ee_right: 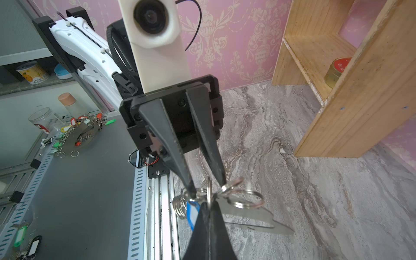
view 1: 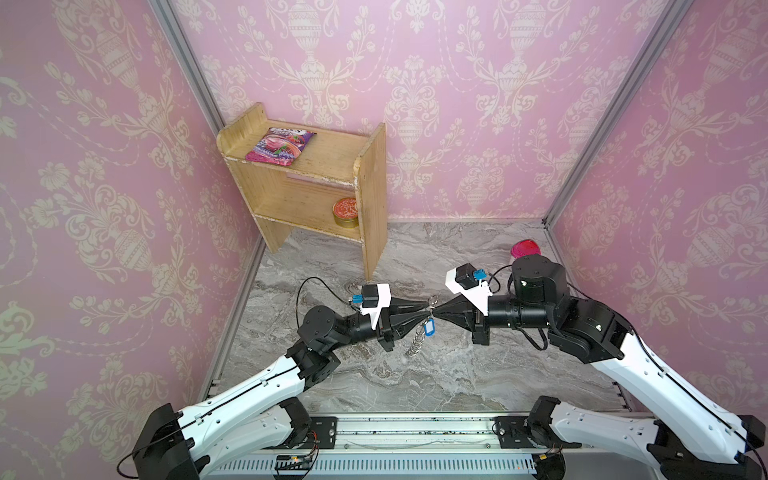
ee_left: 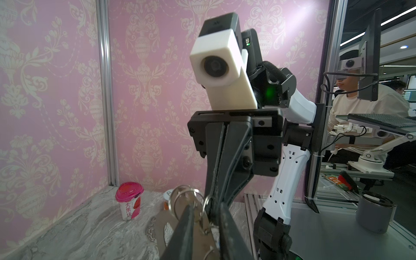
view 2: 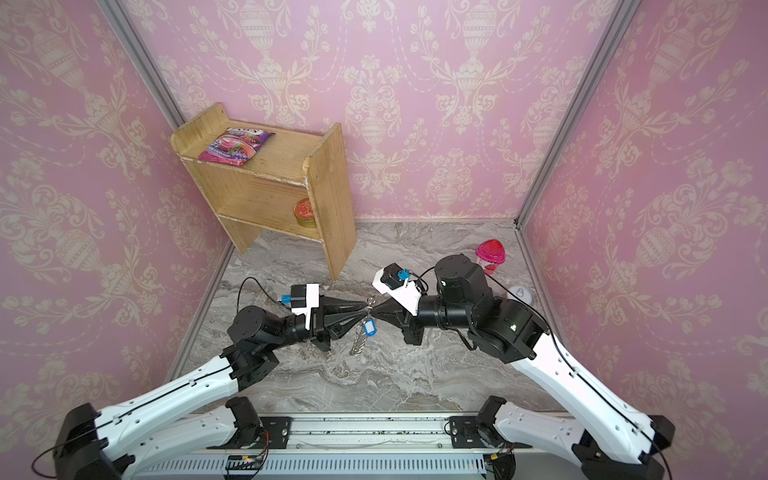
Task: Put the keys on the keyring
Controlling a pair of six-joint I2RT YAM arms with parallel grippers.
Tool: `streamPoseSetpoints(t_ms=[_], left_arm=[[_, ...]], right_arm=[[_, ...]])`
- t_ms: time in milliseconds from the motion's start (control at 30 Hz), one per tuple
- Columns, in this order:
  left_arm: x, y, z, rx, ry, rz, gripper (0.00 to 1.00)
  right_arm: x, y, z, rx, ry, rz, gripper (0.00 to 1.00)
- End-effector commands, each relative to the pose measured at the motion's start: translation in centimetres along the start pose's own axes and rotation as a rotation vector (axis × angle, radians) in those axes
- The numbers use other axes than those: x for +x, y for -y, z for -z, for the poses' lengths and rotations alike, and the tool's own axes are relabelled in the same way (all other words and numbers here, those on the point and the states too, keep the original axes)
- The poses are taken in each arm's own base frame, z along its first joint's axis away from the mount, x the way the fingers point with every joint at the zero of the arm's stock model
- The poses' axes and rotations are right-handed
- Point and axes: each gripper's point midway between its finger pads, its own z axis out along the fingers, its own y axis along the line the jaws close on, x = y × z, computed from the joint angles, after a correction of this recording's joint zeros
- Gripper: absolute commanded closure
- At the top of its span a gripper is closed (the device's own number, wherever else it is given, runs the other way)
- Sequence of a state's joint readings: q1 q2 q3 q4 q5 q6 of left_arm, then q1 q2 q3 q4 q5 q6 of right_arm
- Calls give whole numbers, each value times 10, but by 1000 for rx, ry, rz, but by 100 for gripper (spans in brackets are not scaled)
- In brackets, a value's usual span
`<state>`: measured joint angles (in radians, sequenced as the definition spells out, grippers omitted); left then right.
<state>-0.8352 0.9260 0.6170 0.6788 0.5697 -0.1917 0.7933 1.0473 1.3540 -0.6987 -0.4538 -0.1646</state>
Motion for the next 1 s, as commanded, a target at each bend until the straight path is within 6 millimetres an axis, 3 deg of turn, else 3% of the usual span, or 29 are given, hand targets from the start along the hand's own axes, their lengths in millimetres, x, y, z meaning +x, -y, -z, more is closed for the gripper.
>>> streamPoseSetpoints(t_ms=[0,167,333,433,467,967], left_arm=[[9,2,6,-19,-99,-7,58],[14,1,16,-55,-178,-20,57],[19,6,11,-14,-209,2,62],[35,7,8,19,-259,27,65],[23,9,3,35,-241,16,67],[32,14,0,80,-282,36,75]], right_arm=[[23,7,6,39,-167,11,100],[42,10,6,44,-300,-1,100],[49,7,-1,17,-367,16,100],[49,4,-4,3,-387,36,100],[48,3,-5,-2,-389,39,100],[46,-6,-11,-54,-392,52,100]])
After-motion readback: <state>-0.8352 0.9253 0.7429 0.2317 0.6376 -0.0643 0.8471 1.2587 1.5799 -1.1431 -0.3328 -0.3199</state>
